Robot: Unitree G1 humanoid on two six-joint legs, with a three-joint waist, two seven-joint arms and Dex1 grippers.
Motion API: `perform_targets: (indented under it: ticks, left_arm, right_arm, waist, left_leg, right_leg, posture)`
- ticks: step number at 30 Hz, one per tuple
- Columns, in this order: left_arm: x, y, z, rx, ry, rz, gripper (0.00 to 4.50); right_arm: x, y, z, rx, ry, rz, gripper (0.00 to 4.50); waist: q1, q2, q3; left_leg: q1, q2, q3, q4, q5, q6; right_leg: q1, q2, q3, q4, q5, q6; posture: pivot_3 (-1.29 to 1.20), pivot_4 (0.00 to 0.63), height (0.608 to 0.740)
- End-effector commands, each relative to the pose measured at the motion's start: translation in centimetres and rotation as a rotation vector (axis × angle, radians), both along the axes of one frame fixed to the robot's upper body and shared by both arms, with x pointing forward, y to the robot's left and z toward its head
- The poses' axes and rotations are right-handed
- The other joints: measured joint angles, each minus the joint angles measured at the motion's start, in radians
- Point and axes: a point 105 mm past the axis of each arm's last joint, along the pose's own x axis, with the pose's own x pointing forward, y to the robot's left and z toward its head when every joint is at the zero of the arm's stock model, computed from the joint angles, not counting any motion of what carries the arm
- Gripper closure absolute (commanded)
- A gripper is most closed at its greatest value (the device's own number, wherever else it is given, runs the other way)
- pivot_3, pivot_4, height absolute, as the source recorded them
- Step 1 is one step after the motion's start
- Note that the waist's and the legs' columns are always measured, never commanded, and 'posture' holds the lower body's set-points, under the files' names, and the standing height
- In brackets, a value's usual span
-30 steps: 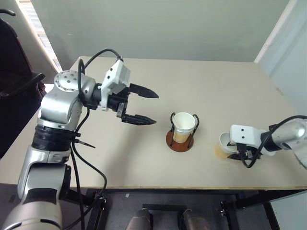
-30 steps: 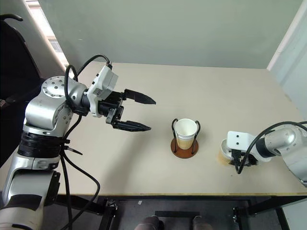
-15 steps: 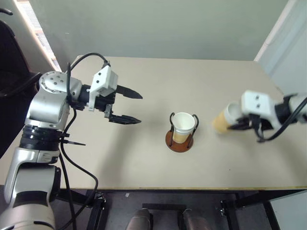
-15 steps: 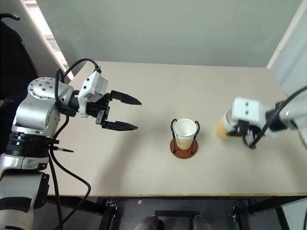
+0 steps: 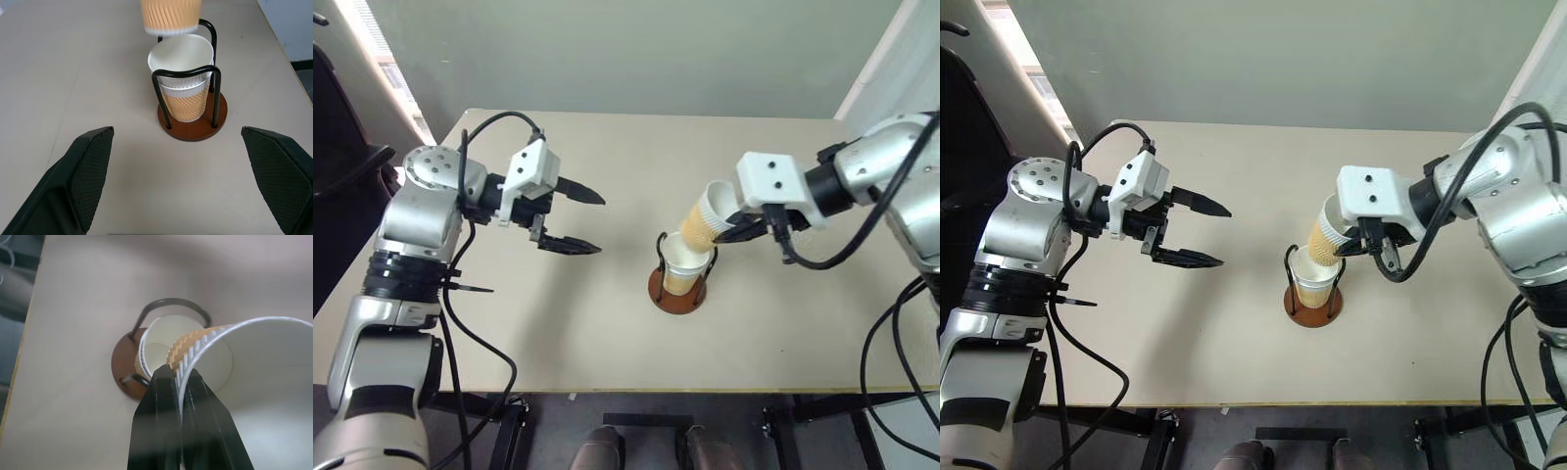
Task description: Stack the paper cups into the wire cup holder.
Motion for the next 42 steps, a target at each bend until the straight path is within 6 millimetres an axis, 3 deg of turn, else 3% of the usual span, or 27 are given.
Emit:
perform_targets:
  ticks: [1,12,18,21,28,30,36,42]
  left_arm:
    - [-0.7,-0.1,1.8,-0.023,-0.050,-0.034,0.00]
    - [-0.8,0.2,2.0,-0.033,-0.055,-0.016,0.00]
    - [-0.7,0.1,1.9,-0.028,-0.055,-0.016,0.00]
    - [-0.7,0.1,1.9,-0.026,-0.055,-0.016,0.00]
    - [-0.7,0.2,1.7,-0.022,-0.056,-0.004,0.00]
    - [-0.6,0.3,1.8,-0.027,-0.056,0.007,0.00]
    - [-0.3,1.3,3.5,-0.191,-0.021,0.147,0.00]
    - [-1.3,3.4,3.4,-0.309,0.022,0.288,0.00]
  right_arm:
    - [0.6,0.0,0.4,-0.034,-0.057,0.017,4.45]
    - [0.4,0.3,-1.2,-0.114,-0.024,0.096,4.45]
    - [0.2,1.8,-1.2,-0.123,-0.051,0.149,4.45]
    - [0.0,2.5,-1.1,-0.123,-0.058,0.166,3.87]
    - [0.3,3.4,0.6,-0.059,-0.106,0.161,1.60]
    - [0.3,3.4,1.4,-0.016,-0.106,0.145,1.60]
    - [-0.8,1.2,4.6,0.318,0.061,-0.037,1.60]
    - [-0.8,-3.1,3.2,0.551,0.159,-0.289,1.60]
  waist:
    - [0.001,0.000,0.000]
    - [-0.005,0.000,0.000]
    - [-0.007,0.000,0.000]
    - [-0.008,0.000,0.000]
    - [-0.009,0.000,0.000]
    - [-0.009,0.000,0.000]
    - [-0.008,0.000,0.000]
    - [-0.007,-0.001,0.000]
  left_leg:
    - [0.000,0.000,0.000,0.000,0.000,0.000]
    - [0.000,0.000,-0.001,0.000,-0.001,0.003]
    - [0.000,0.000,-0.001,0.001,-0.001,0.002]
    - [0.000,0.000,-0.001,0.001,-0.001,0.002]
    - [0.000,0.000,-0.001,0.000,-0.001,0.001]
    - [0.000,0.000,-0.001,0.000,-0.001,0.001]
    - [0.000,0.000,-0.001,0.000,0.003,-0.005]
    - [0.002,0.000,-0.001,-0.003,0.005,-0.011]
  right_leg:
    - [0.000,0.000,0.000,0.000,0.000,0.000]
    - [0.000,0.000,-0.001,0.002,0.000,-0.001]
    - [0.000,0.000,-0.001,0.002,0.000,-0.002]
    - [0.000,0.000,-0.002,0.002,0.000,-0.002]
    - [0.000,0.000,-0.002,0.002,0.000,-0.002]
    - [0.000,0.000,-0.002,0.002,0.000,-0.002]
    - [0.000,0.000,-0.002,0.001,-0.001,-0.004]
    - [0.002,0.000,-0.002,0.000,-0.003,-0.004]
  posture:
    - [0.00,0.150,0.740]
    - [0.00,0.150,0.740]
    - [0.00,0.150,0.740]
    - [0.00,0.150,0.740]
    - [0.00,0.150,0.740]
    - [0.00,0.150,0.740]
    - [0.00,0.150,0.740]
    - [0.00,0.150,0.740]
